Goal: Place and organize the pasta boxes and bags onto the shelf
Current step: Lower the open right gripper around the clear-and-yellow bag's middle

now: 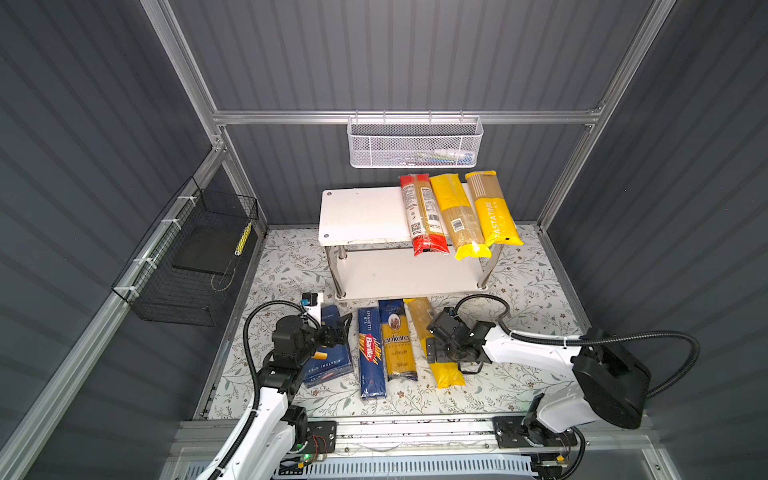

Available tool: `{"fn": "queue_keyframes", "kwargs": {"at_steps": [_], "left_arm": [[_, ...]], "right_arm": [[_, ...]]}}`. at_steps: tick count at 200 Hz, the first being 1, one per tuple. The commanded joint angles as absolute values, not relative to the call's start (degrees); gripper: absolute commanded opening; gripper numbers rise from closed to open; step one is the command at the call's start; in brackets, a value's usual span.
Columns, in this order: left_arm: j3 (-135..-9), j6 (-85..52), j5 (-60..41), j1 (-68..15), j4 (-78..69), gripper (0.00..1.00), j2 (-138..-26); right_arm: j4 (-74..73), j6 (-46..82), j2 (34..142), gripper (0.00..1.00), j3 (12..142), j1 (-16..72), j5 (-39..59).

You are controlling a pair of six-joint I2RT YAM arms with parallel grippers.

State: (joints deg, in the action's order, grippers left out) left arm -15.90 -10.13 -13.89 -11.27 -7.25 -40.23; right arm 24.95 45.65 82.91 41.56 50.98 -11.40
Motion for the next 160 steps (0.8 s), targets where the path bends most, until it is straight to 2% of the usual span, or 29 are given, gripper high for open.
{"fn": "queue_keyframes", "kwargs": {"at_steps": [1,73,138,160], "left_arm": [[-16.7,-10.7,-13.6,-11.2,-6.8,1.0,-40.2],[-16.6,-10.8,-13.2,-11.2,-6.5,1.0,-39.7],[-16.7,-10.8,-13.3,-11.2,-6.6,1.0,-40.0],[-16.7,-10.8,-13.2,-11.2,-6.6,0.99,-40.1]], "right_arm": [[26.6,42.9,78.1,0.99,38.9,50.8,-11.6],[19.0,29.4,69.4,0.99,37.1,50.8,-11.6],[12.6,26.4,73.2,0.99,36.7,50.7,-12.5],[10.0,25.7,75.5,0.99,36.3,48.9,-9.3]]}}
